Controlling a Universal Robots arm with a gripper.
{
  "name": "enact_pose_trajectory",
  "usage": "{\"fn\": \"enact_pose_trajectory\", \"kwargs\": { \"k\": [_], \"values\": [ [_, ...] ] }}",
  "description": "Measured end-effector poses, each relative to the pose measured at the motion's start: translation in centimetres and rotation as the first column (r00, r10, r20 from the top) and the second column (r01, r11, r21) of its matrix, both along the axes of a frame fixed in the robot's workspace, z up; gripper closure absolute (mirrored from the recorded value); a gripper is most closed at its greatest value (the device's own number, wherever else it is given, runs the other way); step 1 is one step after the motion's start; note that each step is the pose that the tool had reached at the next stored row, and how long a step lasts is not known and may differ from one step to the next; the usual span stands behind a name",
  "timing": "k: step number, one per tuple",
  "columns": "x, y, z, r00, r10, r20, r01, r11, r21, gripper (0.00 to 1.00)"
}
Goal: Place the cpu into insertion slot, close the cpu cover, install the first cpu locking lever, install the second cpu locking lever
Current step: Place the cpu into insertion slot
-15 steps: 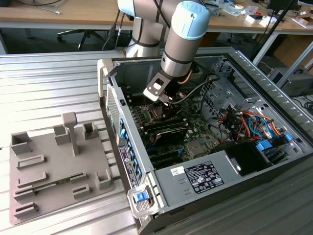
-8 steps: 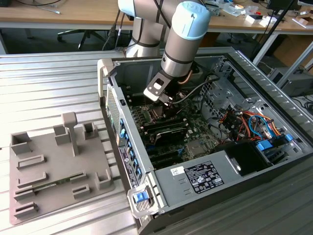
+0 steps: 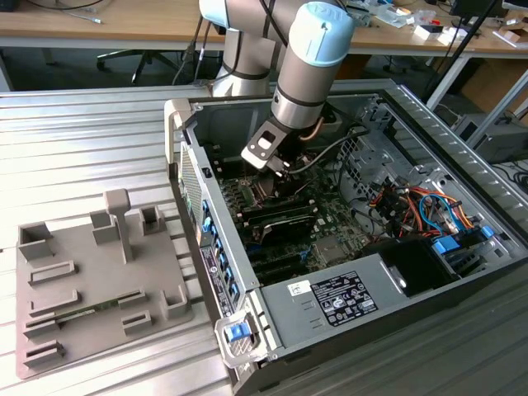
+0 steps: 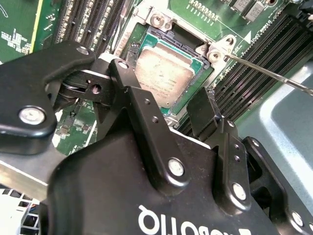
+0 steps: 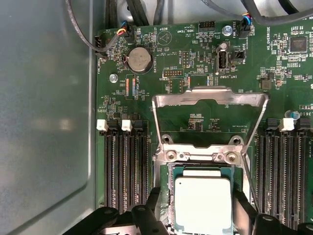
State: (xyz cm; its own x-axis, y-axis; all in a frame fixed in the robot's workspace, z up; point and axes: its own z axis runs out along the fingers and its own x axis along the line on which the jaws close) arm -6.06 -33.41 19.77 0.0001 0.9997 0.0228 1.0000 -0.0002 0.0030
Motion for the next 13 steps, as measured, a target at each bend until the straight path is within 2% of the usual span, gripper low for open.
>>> {"fn": "enact_pose_trajectory", "kwargs": {
  "k": [7, 13],
  "values": [
    [0.00, 0.00, 0.15, 1.0000, -0.001, 0.0001, 0.001, 1.0000, 0.0002, 0.32],
    [-0.03, -0.01, -0.29, 1.0000, -0.001, -0.0004, 0.001, 1.0000, -0.0001, 0.32]
  ]
}}
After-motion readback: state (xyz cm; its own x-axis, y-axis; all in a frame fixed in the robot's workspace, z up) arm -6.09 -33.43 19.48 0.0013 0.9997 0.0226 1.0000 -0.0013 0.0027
